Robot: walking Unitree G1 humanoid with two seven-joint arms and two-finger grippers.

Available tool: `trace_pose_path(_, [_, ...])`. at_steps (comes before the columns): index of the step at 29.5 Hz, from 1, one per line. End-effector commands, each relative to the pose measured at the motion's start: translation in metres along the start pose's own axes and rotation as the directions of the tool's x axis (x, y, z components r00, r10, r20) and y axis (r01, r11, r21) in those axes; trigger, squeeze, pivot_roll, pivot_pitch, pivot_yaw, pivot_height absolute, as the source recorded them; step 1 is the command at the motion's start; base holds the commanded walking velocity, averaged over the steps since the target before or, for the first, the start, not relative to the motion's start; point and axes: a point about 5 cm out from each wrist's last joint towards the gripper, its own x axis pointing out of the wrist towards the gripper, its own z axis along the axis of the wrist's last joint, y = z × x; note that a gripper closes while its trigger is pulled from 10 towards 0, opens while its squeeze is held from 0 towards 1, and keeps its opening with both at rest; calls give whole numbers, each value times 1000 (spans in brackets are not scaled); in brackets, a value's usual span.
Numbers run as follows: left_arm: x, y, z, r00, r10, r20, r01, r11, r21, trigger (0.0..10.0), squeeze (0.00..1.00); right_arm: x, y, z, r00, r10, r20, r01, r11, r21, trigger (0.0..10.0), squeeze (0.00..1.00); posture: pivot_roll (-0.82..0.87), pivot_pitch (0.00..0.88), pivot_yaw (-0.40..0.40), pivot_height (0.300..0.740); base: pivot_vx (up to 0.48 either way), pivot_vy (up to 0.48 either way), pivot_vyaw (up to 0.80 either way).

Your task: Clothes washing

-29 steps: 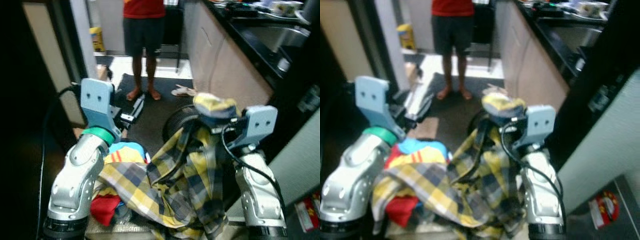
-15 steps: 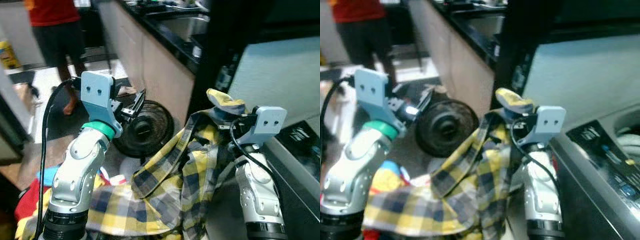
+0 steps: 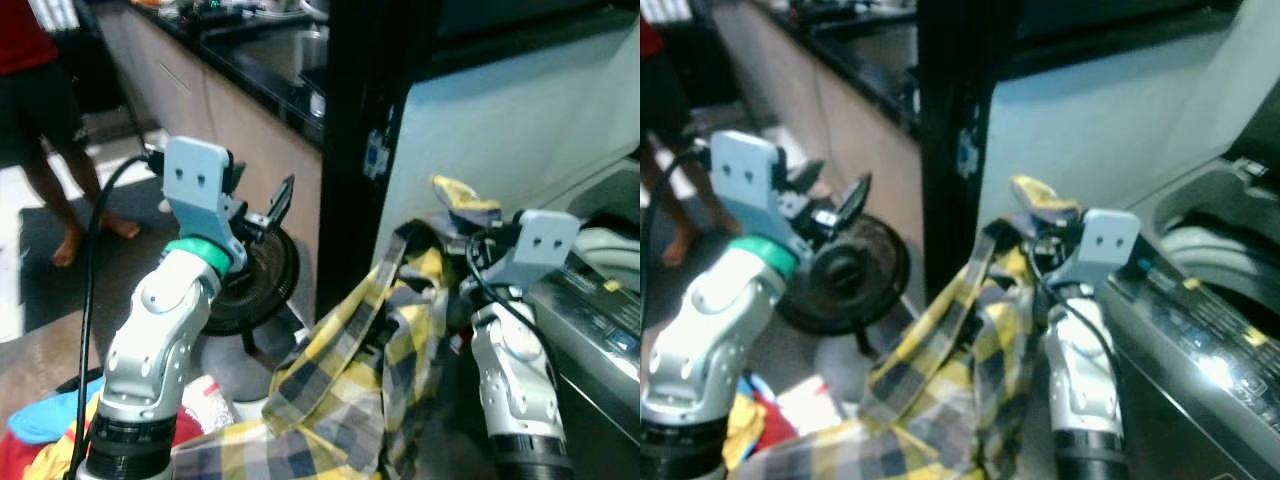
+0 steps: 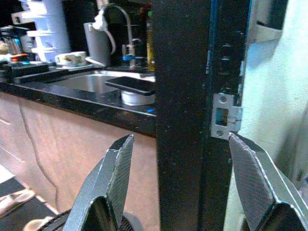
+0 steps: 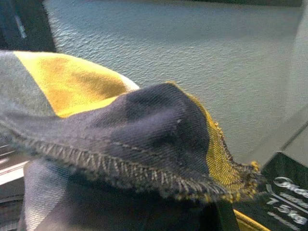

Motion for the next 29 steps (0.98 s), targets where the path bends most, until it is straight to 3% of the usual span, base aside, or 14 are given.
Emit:
trace_pose_path(1, [-1,2,-2,1000,5,-12,-5,1000,4,10000,0,2,-1,7,999,-12,41,12,1000,11,10000,0,49,0,60,740,0,0,-781])
trace_pose_path(16, [0,2,-1,1000,-3,-13,3,1000,7,10000,0,3,-1,7,998,-27,54,26,1000,10,10000,0,46,0,72,740,0,0,-781])
trace_pose_path(24, [2,1,0,1000,-11,-10,11,1000,7,10000,0,11,1,26,991,-23,129,21,1000,18,10000,0,41,0,81,740,0,0,-781])
trace_pose_path(25, [2,0,0,1000,-14,-10,14,1000,6,10000,0,18,8,41,982,-4,187,-2,999,34,10000,0,37,0,86,740,0,0,-781])
trace_pose_path(26, [2,0,0,1000,-14,-10,14,1000,6,10000,0,18,8,41,982,-4,187,-2,999,34,10000,0,37,0,86,740,0,0,-781])
trace_pose_path(27, [3,0,0,1000,-18,-10,18,1000,6,10000,0,30,18,69,955,18,296,-40,997,68,10000,0,38,0,87,740,0,0,-781])
trace_pose_path(28, [3,0,0,1000,-18,-10,18,1000,6,10000,0,30,18,69,955,18,296,-40,997,68,10000,0,38,0,87,740,0,0,-781])
trace_pose_path(29, [4,-1,-1,1000,-21,-10,21,1000,5,10000,0,41,28,104,906,36,422,-82,992,91,10000,0,39,0,85,740,0,0,-781])
